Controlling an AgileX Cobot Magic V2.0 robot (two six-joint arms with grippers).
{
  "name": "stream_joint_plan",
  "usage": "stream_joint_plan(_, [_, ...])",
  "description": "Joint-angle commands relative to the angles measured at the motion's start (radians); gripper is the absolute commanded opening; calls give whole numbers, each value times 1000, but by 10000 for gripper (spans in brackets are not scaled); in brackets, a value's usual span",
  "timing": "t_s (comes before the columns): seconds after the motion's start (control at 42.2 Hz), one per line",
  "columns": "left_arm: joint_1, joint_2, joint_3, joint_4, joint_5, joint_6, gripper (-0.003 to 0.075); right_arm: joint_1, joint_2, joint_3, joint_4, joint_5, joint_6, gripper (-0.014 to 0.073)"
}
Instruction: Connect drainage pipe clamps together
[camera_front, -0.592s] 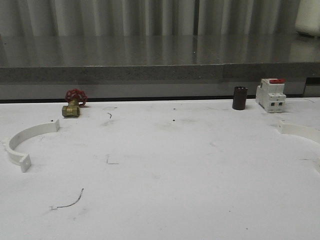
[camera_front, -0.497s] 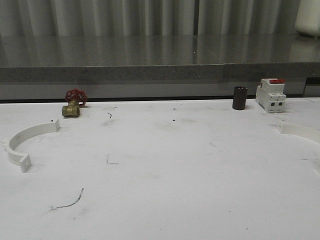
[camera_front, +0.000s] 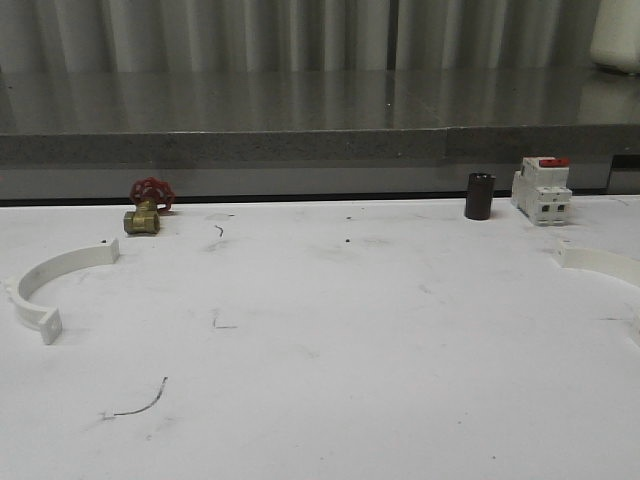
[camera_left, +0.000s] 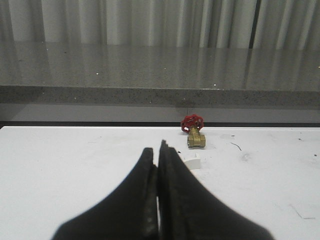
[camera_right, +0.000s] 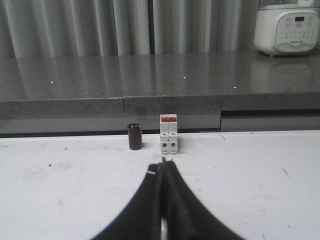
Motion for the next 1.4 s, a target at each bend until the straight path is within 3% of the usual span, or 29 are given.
stream_joint_plan(0.0, [-3, -9, 24, -10, -138, -3, -20, -4, -15, -5, -12, -131, -7, -67])
stream_joint_plan(0.118, [-3, -9, 3, -10, -258, -3, -20, -4, -15, -21, -11, -198, -7, -67])
stream_joint_plan(0.237, [-3, -5, -96, -8, -242, -3, -20, -4, -15, -124, -10, -158, -7, -67])
stream_joint_plan(0.45, [-3, 93, -382, 0, -74, -3, -20, -4, 52, -400, -11, 90, -7, -67])
stream_joint_plan(0.687, [-3, 349, -696, 0, 246, -3, -20, -4, 287, -657, -12, 365, -7, -67])
stream_joint_plan(0.995, [-3, 545, -699, 0, 458, -3, -20, -4, 572, -675, -12, 558, -7, -67])
stream_joint_plan(1.374, [-3, 709, -694, 0, 479, -3, -20, -4, 763, -672, -12, 619, -7, -58])
